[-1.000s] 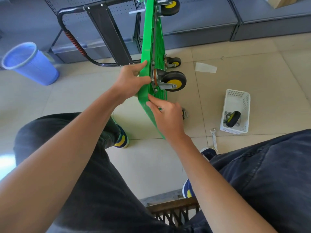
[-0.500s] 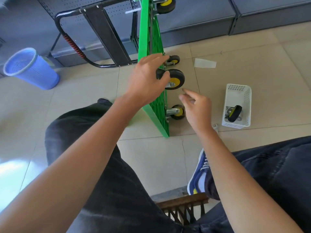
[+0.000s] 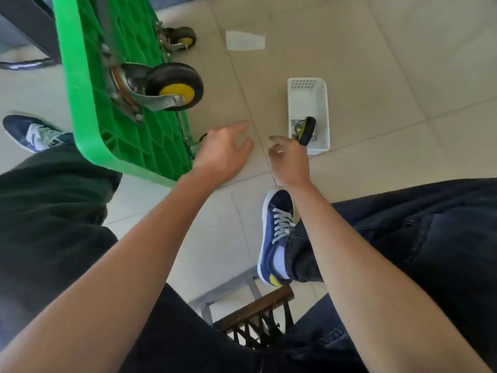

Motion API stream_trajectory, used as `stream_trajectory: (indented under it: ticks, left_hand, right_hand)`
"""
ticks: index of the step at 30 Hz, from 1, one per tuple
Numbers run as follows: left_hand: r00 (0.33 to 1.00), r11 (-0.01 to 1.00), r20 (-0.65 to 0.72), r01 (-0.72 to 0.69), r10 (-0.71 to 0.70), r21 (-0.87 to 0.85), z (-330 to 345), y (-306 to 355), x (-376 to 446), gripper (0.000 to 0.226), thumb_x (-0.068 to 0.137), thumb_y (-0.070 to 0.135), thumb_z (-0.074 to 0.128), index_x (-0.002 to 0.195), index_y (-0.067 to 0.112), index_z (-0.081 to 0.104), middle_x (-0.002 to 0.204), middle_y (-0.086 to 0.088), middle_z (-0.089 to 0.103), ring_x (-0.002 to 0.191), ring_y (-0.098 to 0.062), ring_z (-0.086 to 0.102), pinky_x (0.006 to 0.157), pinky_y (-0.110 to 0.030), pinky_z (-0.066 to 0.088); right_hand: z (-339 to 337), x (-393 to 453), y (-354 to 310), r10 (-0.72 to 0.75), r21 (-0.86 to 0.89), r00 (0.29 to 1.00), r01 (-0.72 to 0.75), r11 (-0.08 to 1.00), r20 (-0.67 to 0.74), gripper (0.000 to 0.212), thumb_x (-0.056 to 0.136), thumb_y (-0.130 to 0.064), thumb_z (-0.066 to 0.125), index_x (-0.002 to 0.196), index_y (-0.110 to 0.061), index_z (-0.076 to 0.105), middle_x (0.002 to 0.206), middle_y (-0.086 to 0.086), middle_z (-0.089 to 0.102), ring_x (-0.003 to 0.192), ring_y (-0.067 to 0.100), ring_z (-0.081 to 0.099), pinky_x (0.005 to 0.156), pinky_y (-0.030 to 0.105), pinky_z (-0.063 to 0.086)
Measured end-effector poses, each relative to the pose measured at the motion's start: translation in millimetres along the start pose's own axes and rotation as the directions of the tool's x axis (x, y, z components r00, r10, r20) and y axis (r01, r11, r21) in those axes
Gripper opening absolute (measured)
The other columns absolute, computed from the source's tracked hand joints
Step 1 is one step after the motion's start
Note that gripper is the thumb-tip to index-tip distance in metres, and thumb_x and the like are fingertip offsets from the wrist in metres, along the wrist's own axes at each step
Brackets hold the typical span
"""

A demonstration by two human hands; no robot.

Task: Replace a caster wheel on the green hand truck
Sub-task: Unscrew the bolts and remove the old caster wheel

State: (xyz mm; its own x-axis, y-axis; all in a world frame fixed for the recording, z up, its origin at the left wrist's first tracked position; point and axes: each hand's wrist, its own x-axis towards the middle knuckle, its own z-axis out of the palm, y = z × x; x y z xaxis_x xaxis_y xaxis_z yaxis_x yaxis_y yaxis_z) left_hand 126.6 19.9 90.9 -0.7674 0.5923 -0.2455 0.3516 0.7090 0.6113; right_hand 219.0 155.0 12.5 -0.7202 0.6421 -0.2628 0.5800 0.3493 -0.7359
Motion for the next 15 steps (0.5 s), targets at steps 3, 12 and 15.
stream_trajectory:
  ticks: [3, 12, 15]
  left_hand:
    - [0.995, 0.998, 0.089, 0.055, -0.054, -0.015, 30, -15, 17, 0.044, 0.089, 0.039, 0.051, 0.128, 0.028, 0.068, 0.126, -0.003, 0.07, 0.111, -0.027, 0.066, 0.099, -0.04, 0.052]
    - [0.97, 0.994, 0.223, 0.104, -0.098, -0.016, 106, -62, 54, 0.028, 0.097, 0.028, 0.062, 0.123, 0.024, 0.07, 0.122, 0.004, 0.071, 0.106, -0.017, 0.066, 0.091, -0.028, 0.05]
    - [0.949, 0.986, 0.279, 0.163, -0.147, -0.034, 126, -74, 60, 0.028, 0.096, 0.03, 0.064, 0.123, 0.026, 0.069, 0.121, 0.003, 0.07, 0.106, -0.017, 0.063, 0.096, -0.039, 0.054]
  right_hand:
    - [8, 13, 21, 0.08, -0.051, 0.996, -0.078, 0.996, 0.038, 0.034, 0.099, -0.018, 0.06, 0.132, -0.011, 0.067, 0.12, 0.012, 0.073, 0.113, 0.025, 0.067, 0.1, 0.037, 0.051]
    - [36, 34, 84, 0.25, -0.32, 0.955, -0.189, 0.928, 0.161, 0.035, 0.099, -0.024, 0.053, 0.13, -0.013, 0.066, 0.126, 0.01, 0.069, 0.12, 0.03, 0.062, 0.101, 0.04, 0.05]
    - [39, 36, 110, 0.337, -0.377, 0.931, -0.266, 0.887, 0.136, 0.032, 0.1, -0.023, 0.055, 0.127, -0.009, 0.066, 0.126, 0.008, 0.07, 0.117, 0.028, 0.064, 0.096, 0.036, 0.051]
